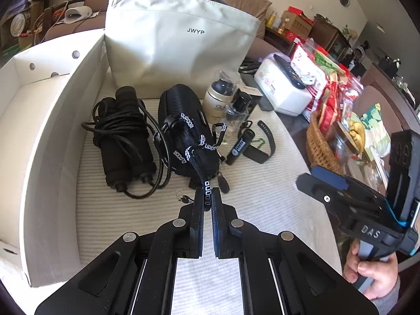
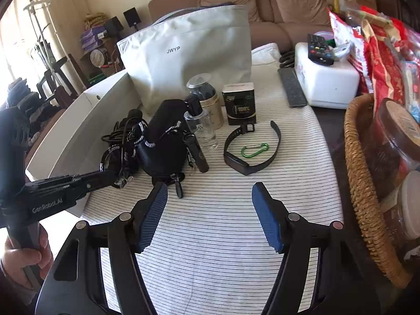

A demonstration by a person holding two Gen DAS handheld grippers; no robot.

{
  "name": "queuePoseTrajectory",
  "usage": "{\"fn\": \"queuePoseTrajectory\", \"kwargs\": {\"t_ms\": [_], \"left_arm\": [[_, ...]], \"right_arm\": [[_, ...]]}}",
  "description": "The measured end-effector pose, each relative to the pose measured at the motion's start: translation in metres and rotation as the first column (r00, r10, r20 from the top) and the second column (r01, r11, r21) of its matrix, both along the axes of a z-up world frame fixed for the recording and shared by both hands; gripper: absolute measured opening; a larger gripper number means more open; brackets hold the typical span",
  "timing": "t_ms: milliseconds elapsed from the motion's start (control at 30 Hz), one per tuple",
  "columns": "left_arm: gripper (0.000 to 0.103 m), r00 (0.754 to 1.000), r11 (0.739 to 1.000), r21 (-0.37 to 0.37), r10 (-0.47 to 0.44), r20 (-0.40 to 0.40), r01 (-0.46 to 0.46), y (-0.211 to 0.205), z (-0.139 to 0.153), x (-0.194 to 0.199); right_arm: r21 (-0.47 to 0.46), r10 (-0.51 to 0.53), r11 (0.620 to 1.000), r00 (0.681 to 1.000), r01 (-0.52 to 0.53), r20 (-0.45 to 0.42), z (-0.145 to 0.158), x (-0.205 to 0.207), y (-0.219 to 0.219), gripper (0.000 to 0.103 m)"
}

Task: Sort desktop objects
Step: 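Grasp the black lanyard on the zippered case with the left gripper, then carry the lanyard into the white box and open the left gripper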

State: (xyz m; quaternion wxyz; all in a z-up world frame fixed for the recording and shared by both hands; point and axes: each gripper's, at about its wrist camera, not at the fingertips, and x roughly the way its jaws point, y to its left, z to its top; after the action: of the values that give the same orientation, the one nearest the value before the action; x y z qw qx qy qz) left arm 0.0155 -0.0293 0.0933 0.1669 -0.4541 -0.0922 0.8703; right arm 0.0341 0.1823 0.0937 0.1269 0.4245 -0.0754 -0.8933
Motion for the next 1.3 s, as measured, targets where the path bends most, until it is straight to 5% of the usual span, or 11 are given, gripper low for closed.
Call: {"fn": "queuePoseTrajectory", "kwargs": {"t_ms": [167, 300, 433, 500, 567, 633, 700, 967, 1300], "left_arm": [[0.004, 0.998, 0.998, 0.003, -0.061, -0.003, 0.061, -0.012, 0.01, 0.041], [0.004, 0.997, 0.997, 0.007, -0.079, 0.019, 0.079, -0.02, 0.007, 0.062], [0.004, 0.994, 0.994, -0.011, -0.109, 0.031, 0.109, -0.02, 0.003, 0.08], [0.004, 0.992, 0.992, -0.017, -0.125, 0.03, 0.126, -0.021, 0.003, 0.089], [0.004, 0.99, 0.99, -0.015, -0.139, 0.029, 0.139, -0.022, 0.003, 0.097], [0.004, 0.989, 0.989, -0.006, -0.148, 0.03, 0.148, -0.024, 0.004, 0.104], [0.004, 0.988, 0.988, -0.006, -0.152, 0.025, 0.152, -0.026, 0.006, 0.11], [0.004, 0.988, 0.99, 0.048, -0.13, -0.079, 0.134, -0.055, 0.063, 0.119], [0.004, 0.978, 0.999, -0.012, -0.05, -0.204, 0.048, -0.126, 0.159, 0.091]], "right_arm": [[-0.247, 0.124, 0.964, 0.989, -0.102, 0.076, -0.008, 0.002, -0.019, 0.066], [-0.514, 0.242, 0.851, 0.949, -0.108, 0.201, -0.041, -0.003, -0.047, 0.067], [-0.688, 0.29, 0.725, 0.903, 0.009, 0.318, -0.084, -0.003, -0.068, 0.067], [-0.721, 0.304, 0.692, 0.891, 0.038, 0.338, -0.094, -0.004, -0.076, 0.067], [-0.715, 0.323, 0.698, 0.878, 0.029, 0.352, -0.096, -0.005, -0.089, 0.062], [-0.689, 0.327, 0.725, 0.884, -0.007, 0.335, -0.088, -0.006, -0.101, 0.041], [-0.643, 0.305, 0.765, 0.905, -0.048, 0.295, -0.073, -0.006, -0.11, 0.007], [-0.441, 0.293, 0.868, 0.952, -0.227, 0.087, 0.057, 0.005, -0.12, 0.005], [-0.323, 0.358, 0.872, 0.929, -0.367, -0.09, 0.195, -0.004, -0.207, 0.005]]}}
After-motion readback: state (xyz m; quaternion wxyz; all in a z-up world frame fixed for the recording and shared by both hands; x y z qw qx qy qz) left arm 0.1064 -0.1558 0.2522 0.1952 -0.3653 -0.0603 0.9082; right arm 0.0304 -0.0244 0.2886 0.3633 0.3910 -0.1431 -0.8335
